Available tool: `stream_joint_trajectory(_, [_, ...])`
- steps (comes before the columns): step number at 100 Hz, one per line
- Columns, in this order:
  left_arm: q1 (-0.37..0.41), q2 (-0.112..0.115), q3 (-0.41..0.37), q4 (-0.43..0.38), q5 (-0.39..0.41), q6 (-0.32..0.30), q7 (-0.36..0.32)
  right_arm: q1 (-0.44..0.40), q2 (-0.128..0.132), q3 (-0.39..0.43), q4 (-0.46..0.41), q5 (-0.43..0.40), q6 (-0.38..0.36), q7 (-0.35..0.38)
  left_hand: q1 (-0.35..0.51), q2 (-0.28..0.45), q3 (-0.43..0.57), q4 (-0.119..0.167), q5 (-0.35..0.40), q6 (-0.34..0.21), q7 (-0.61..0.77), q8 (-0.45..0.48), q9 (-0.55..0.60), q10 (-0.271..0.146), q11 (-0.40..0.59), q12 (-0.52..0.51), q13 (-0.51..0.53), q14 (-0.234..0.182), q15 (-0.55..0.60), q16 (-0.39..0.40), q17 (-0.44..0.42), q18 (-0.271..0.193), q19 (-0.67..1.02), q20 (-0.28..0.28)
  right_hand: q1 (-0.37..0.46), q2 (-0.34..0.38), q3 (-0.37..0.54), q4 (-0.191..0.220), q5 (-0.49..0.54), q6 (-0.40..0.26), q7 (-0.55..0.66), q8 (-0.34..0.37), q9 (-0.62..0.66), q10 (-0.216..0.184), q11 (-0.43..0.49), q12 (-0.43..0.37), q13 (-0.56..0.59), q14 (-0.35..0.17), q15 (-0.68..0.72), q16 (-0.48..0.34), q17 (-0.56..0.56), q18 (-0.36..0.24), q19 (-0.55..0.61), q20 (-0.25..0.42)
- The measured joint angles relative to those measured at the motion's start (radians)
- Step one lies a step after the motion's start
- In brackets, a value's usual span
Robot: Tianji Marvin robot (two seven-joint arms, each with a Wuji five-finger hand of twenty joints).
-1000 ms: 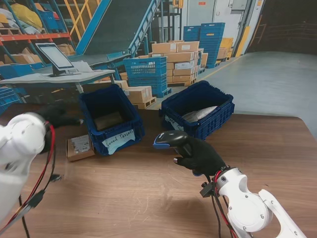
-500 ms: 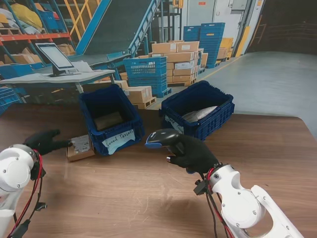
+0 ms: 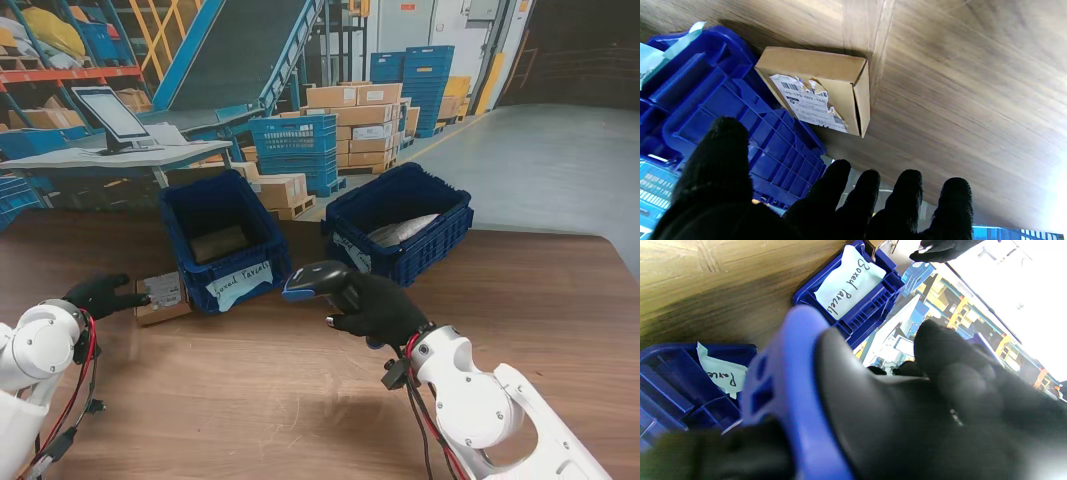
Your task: Scan and sort packages by packaging type
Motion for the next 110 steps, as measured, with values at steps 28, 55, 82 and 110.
stream_joint_trajectory(28, [-0.089,0.005,0.065,0.119,0.021,-0.068,0.028,0.030,0.001,-0.021,0.017,0.000,0.005,0.017,-0.001,-0.028,0.000,0.000,-0.025,0.000,-0.003,0.001,-0.030,-0.004,0.000,-0.001,-0.001,-0.001,-0.007,-0.011,-0.008,0.000,0.000,-0.020,0.000,0.000,0.000,0.000,0.000,0.000,0.000,0.000,0.000,0.000,0.000,0.000,0.000,0.000,0.000,0.000,0.000,0.000,0.000,0.000])
stream_joint_trajectory(55, [-0.165,0.008,0.128,0.222,0.022,-0.120,0.044,0.039,0.001,-0.025,0.020,0.001,0.012,0.020,-0.001,-0.045,0.000,0.000,-0.049,0.000,-0.013,0.000,-0.040,-0.009,0.000,-0.004,-0.012,-0.002,-0.009,-0.014,-0.008,-0.012,0.000,-0.031,0.000,0.000,0.000,0.000,0.000,0.000,0.000,0.000,0.000,0.000,0.000,0.000,0.000,0.000,0.000,0.000,0.000,0.000,0.000,0.000])
stream_joint_trajectory(82, [-0.259,0.012,0.204,0.364,0.032,-0.183,0.054,0.038,0.001,-0.019,0.018,0.007,0.029,0.032,-0.012,-0.066,0.018,0.000,-0.060,0.000,-0.015,-0.001,-0.065,-0.013,-0.007,-0.008,-0.023,-0.006,-0.010,-0.023,-0.008,-0.024,-0.013,-0.034,0.000,0.000,0.000,0.000,0.000,0.000,0.000,0.000,0.000,0.000,0.000,0.000,0.000,0.000,0.000,0.000,0.000,0.000,0.000,0.000])
stream_joint_trajectory(110, [-0.329,0.020,0.275,0.439,0.048,-0.191,0.041,0.039,0.002,-0.020,0.019,0.013,0.032,0.036,-0.020,-0.067,0.026,-0.015,-0.111,0.000,-0.027,-0.010,-0.103,-0.017,-0.011,-0.012,-0.063,-0.012,-0.023,-0.025,-0.019,-0.025,-0.026,-0.044,0.000,0.000,0.000,0.000,0.000,0.000,0.000,0.000,0.000,0.000,0.000,0.000,0.000,0.000,0.000,0.000,0.000,0.000,0.000,0.000])
